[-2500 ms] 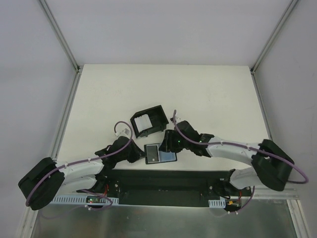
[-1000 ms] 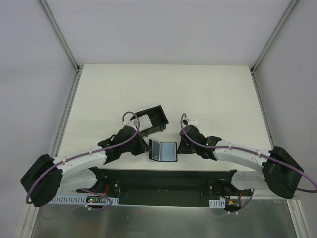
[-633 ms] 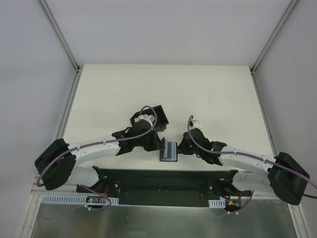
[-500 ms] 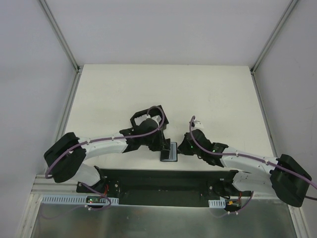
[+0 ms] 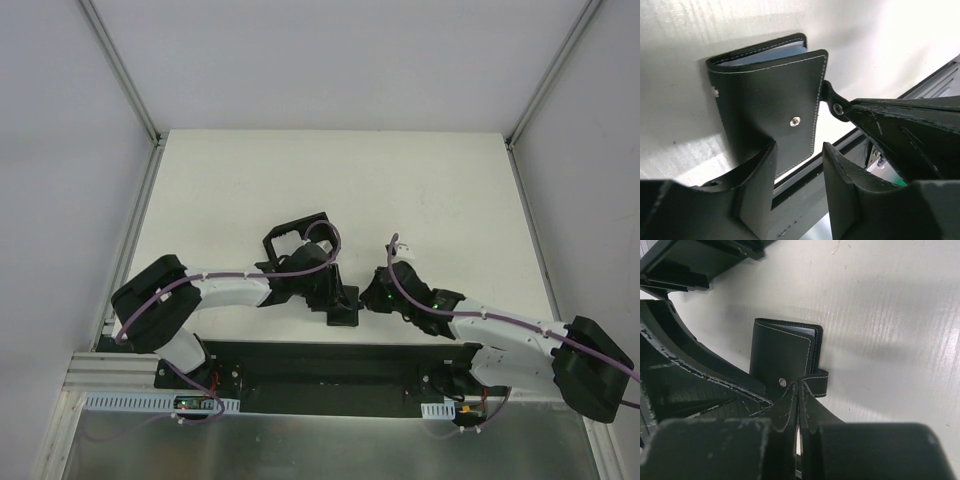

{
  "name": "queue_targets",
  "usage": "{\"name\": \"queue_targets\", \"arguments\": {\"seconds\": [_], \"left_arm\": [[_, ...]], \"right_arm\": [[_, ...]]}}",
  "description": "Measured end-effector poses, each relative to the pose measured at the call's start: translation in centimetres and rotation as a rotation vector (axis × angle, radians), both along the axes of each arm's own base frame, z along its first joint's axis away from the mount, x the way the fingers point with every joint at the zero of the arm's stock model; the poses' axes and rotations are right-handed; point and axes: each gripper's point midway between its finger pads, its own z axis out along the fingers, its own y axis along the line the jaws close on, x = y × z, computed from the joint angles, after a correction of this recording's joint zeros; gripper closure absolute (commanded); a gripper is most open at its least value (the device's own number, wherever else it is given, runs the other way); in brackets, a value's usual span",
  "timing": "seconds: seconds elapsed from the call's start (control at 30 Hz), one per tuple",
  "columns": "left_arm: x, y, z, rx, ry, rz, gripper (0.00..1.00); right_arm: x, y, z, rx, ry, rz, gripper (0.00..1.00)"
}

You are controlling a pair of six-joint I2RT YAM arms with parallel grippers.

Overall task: Put the credit cards into the card holder
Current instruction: Close the card holder at the center of the board.

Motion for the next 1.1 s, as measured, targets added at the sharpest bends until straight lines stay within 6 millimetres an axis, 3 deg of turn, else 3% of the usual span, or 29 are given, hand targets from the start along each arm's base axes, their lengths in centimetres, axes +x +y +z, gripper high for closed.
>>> {"name": "queue_targets", "arguments": {"seconds": [0.17,0.37,0.47,0.53,0.67,0.8,0.93,1.1], "left_arm": [[-0.3,0.5,-0.6,0.001,0.01,0.018,0.7],[-0.4,1.5,-0.3,0.005,-0.024,0.024,0.87],[-0.5,1.6,-0.3,0.006,-0.033,0.018,0.88],[-0.5,1.6,-0.3,0.009,-0.039,0.011,0.85],[-0.4,2.2,-0.1,0.028,-0.064,0.007,0.69],[0.2,3.4,1.2,0.048,-0.135,0.031,0.58],[0.6,4.6,1.8,0.075,-0.183,0.065,0.57],[0.3,5.8,-0.1,0.149,-0.155,0.074,0.58]], "right_arm": [[-0.2,0.6,-0.2,-0.003,0.023,0.023,1.0],[-0.1,2.2,-0.9,-0.016,0.066,0.067,1.0],[0.0,3.1,-1.1,-0.018,0.087,0.09,1.0],[0.1,3.5,-1.1,-0.019,0.094,0.097,1.0],[0.3,3.7,-1.2,-0.026,0.105,0.096,1.0],[0.3,3.8,-1.4,-0.031,0.117,0.099,1.0],[0.2,3.8,-1.5,-0.034,0.124,0.101,1.0],[0.1,3.8,-1.5,-0.033,0.129,0.105,1.0]]}}
